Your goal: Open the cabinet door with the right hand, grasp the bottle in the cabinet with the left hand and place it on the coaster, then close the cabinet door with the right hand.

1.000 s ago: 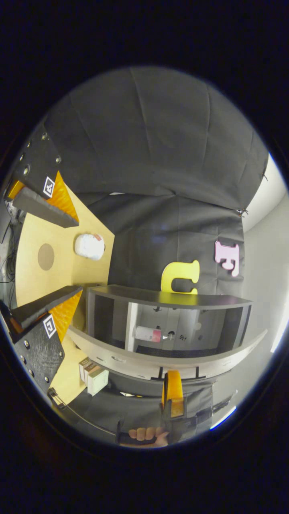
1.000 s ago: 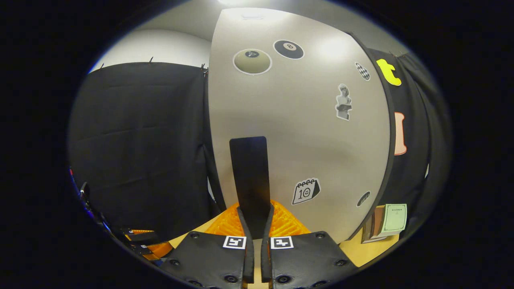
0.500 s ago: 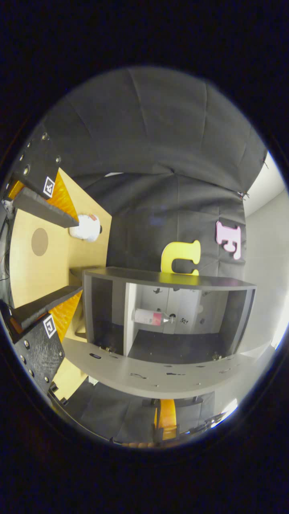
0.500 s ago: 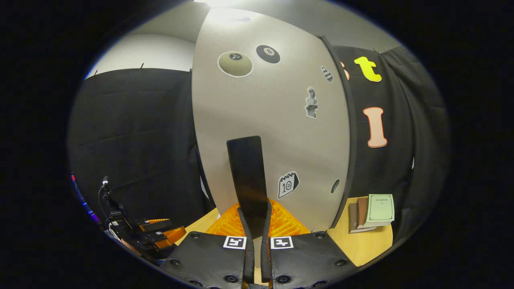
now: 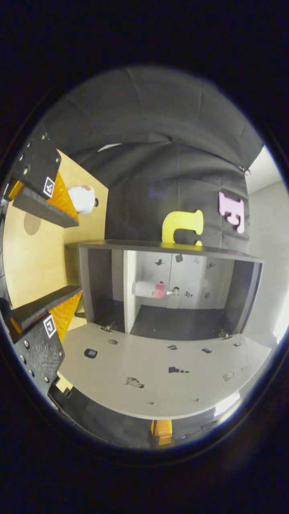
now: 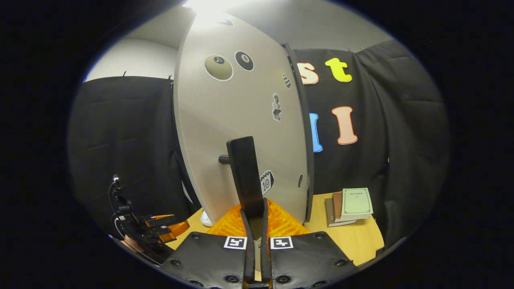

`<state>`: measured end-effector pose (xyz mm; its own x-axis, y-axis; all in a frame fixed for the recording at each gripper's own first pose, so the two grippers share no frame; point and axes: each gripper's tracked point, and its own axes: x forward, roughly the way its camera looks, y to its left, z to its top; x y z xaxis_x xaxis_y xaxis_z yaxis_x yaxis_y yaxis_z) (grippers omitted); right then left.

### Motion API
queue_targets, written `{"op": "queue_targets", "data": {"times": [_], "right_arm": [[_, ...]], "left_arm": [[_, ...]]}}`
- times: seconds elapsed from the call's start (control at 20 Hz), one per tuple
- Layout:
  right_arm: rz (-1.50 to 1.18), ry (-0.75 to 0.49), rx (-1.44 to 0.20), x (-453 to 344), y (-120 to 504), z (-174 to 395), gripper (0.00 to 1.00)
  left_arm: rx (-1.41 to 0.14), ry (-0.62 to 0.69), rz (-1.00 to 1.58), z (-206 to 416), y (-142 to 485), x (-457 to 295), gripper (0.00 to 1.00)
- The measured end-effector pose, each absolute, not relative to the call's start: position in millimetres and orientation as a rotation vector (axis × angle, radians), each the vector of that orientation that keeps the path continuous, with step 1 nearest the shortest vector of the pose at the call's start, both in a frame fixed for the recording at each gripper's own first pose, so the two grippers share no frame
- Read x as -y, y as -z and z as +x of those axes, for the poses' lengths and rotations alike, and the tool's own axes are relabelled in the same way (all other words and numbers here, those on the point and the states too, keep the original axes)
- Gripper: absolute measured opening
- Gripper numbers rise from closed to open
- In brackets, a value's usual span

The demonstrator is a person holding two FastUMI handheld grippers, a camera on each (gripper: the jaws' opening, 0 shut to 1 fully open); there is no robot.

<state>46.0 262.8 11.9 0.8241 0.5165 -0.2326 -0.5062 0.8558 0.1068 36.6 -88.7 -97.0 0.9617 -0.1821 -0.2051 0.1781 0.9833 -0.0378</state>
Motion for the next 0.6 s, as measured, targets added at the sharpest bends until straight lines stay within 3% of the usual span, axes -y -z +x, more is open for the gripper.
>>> {"op": "queue_targets", "data": {"times": [0.15,0.3,0.6], "right_arm": [[0.018,-0.464,-0.245,-233,-16,49,0.04],[0.077,-0.393,-0.234,-204,-15,58,0.06],[0.077,-0.334,-0.208,-175,-15,68,0.02]], "left_arm": [[-0.216,0.223,-0.02,46,101,105,0.89],[-0.22,0.255,-0.031,50,103,119,0.88],[-0.24,0.288,-0.031,53,109,136,0.88]]}}
